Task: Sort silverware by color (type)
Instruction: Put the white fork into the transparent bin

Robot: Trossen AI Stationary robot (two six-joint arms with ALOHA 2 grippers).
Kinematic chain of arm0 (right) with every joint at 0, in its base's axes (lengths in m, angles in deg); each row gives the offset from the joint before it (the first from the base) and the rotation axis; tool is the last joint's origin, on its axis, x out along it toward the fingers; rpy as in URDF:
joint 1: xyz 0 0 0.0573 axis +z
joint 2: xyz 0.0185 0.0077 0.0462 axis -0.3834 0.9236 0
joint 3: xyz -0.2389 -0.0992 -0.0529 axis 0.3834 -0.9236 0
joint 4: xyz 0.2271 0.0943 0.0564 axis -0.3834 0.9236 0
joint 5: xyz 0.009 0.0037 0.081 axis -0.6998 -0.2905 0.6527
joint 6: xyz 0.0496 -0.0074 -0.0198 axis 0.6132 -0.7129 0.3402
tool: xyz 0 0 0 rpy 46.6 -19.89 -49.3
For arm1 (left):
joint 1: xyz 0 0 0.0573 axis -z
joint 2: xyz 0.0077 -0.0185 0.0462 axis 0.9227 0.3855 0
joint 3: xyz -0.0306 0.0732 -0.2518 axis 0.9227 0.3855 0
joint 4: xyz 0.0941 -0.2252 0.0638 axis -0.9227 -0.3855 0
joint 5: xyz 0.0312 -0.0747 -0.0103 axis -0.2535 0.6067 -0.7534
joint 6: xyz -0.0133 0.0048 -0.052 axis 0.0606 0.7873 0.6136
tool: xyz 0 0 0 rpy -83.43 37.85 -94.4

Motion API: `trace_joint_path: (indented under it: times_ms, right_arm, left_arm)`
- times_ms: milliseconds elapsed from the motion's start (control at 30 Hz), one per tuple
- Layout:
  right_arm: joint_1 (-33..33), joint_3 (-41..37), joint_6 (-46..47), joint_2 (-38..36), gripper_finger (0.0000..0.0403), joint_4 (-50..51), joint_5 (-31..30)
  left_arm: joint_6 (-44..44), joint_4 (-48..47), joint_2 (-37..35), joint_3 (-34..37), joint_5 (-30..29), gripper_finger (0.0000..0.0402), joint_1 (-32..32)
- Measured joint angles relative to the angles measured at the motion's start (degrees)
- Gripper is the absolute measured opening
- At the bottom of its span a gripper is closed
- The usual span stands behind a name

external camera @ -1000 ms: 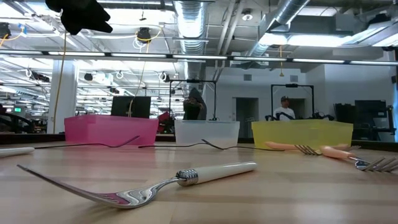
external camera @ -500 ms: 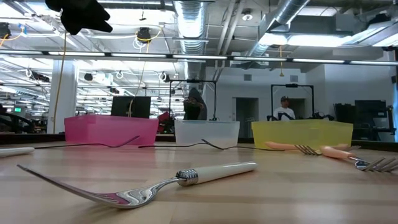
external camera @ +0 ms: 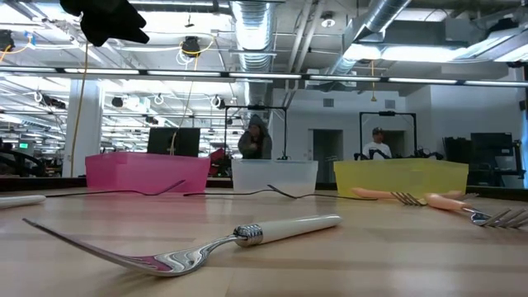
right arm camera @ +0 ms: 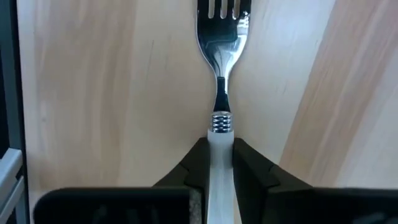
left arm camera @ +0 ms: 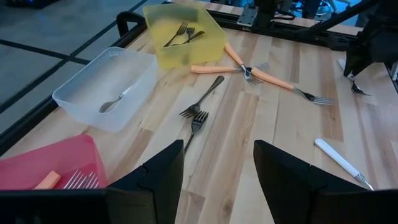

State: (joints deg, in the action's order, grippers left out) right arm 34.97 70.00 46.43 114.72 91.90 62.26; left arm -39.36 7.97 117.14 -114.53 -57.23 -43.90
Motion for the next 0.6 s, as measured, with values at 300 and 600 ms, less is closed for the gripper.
trace_joint_path:
  times_ms: [300,600]
  right_arm:
    - [-1.45,1.98,-1.63,0.25,0.0070,2.44,0.26]
    - [-4.21,6.68,-8.28,-0.33,0.0069,11.43,-0.79]
  left_arm:
    - [-0.02,0.02,0.00,0.00,-0.09,0.0180,0.01]
    - [-0.84,0.04,0.00,0.00,-0.70,0.0180,0.02]
